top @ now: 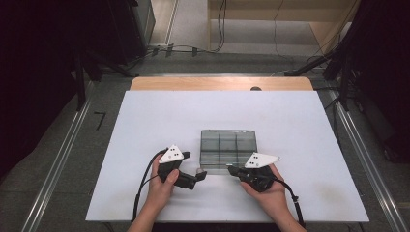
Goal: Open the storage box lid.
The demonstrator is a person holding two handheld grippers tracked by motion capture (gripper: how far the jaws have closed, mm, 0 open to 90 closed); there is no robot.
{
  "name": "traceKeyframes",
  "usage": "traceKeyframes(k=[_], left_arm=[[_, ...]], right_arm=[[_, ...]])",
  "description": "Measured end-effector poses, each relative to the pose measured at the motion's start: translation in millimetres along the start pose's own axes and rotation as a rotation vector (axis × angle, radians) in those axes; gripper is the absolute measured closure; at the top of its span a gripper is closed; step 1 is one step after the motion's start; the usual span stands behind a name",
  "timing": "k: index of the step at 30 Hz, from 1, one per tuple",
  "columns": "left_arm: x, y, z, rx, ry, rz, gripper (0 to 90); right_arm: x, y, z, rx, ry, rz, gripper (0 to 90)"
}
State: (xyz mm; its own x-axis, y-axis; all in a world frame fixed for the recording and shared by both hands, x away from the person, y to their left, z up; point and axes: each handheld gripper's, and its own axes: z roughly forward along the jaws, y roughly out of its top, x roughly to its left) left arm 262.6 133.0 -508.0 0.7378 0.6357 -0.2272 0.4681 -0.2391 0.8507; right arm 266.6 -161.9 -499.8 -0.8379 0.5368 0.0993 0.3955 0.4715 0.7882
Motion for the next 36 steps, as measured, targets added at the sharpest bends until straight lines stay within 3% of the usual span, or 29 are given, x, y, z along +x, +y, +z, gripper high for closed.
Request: traceKeyframes(k=[16, 27, 36], left_arm=[[-0.3, 0.6, -0.7, -0.002, 0.011, 0.004, 0.1], [0.6, 4.2, -1.8, -0.011, 0.047, -0.017, 11.2], [-1.0, 10.6, -6.7, -0.047, 0.040, -0.015, 23.5]], right_arm=[[1.0, 8.2, -6.1, -0.033, -0.004, -0.007, 87.6], [-0.3, 15.8, -10.5, -0.059, -0.007, -0.003, 87.6], [-2.8, 23.0, -16.0, -0.090, -0.016, -0.001, 87.5]])
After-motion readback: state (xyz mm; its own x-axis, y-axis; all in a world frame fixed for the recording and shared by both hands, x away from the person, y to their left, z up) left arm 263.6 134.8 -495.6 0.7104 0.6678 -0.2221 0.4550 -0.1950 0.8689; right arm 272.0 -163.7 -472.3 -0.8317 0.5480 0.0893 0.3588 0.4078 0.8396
